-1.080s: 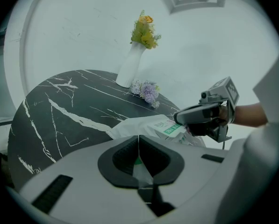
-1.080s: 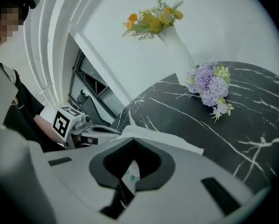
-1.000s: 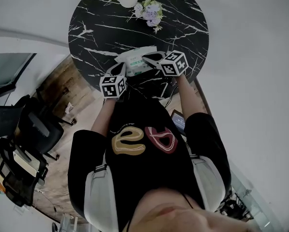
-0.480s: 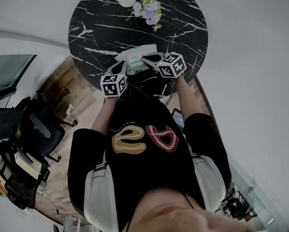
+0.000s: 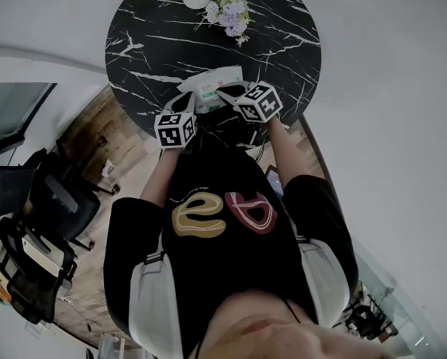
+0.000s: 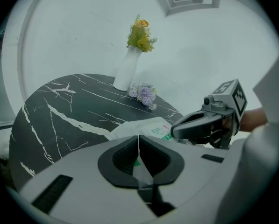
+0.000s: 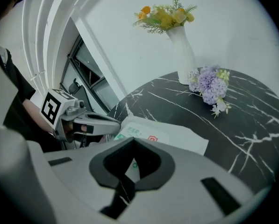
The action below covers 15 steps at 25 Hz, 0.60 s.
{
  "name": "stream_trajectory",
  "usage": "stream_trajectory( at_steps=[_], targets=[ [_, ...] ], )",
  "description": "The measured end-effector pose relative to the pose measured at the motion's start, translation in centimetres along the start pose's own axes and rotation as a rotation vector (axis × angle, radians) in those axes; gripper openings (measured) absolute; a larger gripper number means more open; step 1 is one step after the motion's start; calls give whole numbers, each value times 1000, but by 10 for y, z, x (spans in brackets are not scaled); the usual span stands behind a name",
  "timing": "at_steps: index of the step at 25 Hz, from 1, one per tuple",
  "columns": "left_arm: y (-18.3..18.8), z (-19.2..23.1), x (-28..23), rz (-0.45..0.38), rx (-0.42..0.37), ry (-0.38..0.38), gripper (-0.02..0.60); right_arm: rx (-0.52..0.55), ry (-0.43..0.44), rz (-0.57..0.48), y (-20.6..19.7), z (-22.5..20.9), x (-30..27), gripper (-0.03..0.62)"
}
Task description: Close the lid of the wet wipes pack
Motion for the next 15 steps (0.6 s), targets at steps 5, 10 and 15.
stream_trajectory(
  at_steps=[5,10,15],
  targets=[
    [-1,-2,2,-1,-4,-2,21,14,-24,5,-1,4,-1,11],
    [-2,-1,4,5,-8,-10,21,36,-78,38,-2,9,-5,11],
    [-2,0,5,15,-12,-22,21,42,-122,46,-3,13,-7,11]
  ],
)
Point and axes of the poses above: the fingertips, and each gripper's own axes: x backward along the fingers, z to its left, y out of its top, the point moved 9 cm from there along x, backward along the fingers, and after that the axes turned 15 degrees about -y, right-handed, at the moved point
